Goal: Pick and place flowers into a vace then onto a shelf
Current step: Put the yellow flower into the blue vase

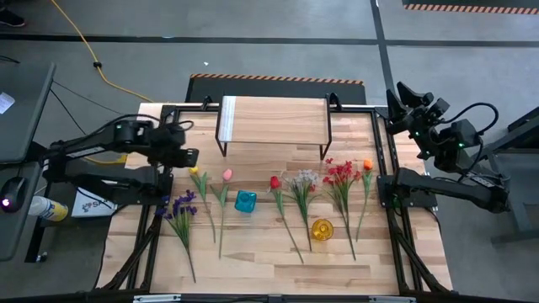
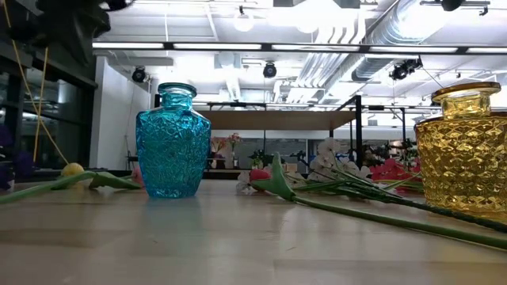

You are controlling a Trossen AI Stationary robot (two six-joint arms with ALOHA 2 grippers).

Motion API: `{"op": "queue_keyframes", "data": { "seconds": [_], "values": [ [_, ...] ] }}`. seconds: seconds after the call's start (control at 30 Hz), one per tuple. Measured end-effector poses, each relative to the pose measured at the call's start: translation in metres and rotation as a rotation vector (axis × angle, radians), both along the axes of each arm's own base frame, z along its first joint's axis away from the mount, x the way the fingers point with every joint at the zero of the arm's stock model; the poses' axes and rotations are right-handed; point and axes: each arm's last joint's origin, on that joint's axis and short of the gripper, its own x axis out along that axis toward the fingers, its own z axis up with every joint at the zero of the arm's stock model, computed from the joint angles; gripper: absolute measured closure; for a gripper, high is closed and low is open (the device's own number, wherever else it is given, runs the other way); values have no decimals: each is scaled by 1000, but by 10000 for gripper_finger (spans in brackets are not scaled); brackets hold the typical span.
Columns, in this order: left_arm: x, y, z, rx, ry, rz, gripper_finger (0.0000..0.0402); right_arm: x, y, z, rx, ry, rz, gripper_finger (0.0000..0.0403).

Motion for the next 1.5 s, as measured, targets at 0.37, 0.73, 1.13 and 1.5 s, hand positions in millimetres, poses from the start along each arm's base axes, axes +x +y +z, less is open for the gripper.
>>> {"op": "queue_keyframes", "data": {
  "seconds": [0.37,0.73,1.13,1.5],
  "values": [
    [37,9,-28,23,327,-12,330,0,0,-1,4,8,-1,116],
    [58,12,-44,3,422,-72,330,1,-1,-3,14,34,-1,116],
    [65,-10,-44,39,371,-83,269,1,-1,-3,-5,71,-52,116],
    [66,-39,-61,46,414,57,182,1,-1,-3,-9,75,-52,116]
  ]
}}
